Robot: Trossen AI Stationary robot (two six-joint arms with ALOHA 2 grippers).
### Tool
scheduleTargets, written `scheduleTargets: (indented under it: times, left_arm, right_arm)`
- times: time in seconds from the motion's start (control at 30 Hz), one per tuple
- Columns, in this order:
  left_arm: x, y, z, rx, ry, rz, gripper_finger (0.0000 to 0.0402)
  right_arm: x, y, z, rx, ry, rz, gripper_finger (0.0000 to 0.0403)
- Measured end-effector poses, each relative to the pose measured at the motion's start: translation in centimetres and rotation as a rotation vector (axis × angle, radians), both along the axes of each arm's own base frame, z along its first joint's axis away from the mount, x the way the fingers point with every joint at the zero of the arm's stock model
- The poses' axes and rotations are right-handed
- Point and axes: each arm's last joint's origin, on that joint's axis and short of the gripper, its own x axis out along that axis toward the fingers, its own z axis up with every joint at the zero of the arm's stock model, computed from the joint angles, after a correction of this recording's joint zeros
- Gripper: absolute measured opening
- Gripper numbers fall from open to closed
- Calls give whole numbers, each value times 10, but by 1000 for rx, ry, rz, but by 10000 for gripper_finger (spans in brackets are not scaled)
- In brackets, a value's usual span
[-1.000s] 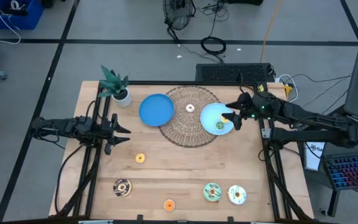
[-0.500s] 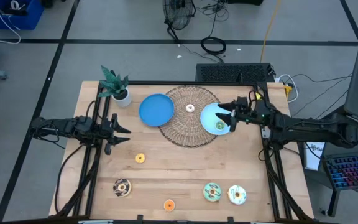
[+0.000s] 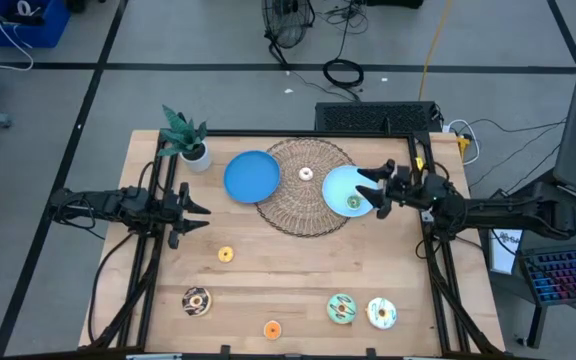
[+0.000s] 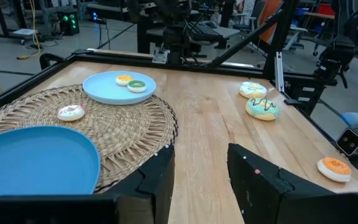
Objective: Pick & Place donuts
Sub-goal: Put the small white donut on the light blue plate
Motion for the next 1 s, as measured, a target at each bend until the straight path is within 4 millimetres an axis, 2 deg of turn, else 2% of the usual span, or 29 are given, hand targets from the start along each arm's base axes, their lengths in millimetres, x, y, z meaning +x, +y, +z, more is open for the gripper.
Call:
scheduleTargets:
  times: [0.23, 0.37, 0.47, 0.6, 0.77, 1.0]
  left_arm:
    - [0, 0, 0, 0, 0, 0, 150]
    - [0, 0, 0, 0, 0, 0, 150]
    - [0, 0, 0, 0, 0, 0, 150]
    - [0, 0, 0, 0, 0, 0, 150]
    - [0, 0, 0, 0, 0, 0, 150]
    - [0, 0, 0, 0, 0, 0, 150]
  right_arm:
    - [0, 0, -9, -92, 107, -24, 268]
    - [1, -5, -10, -131, 171, -171, 267]
    - [8, -9, -1, -127, 250, -233, 267]
    - [30, -16, 15, -53, 435, -218, 267]
    - [68, -34, 34, 51, 687, -246, 267]
    - [128, -66, 43, 149, 952, -193, 267]
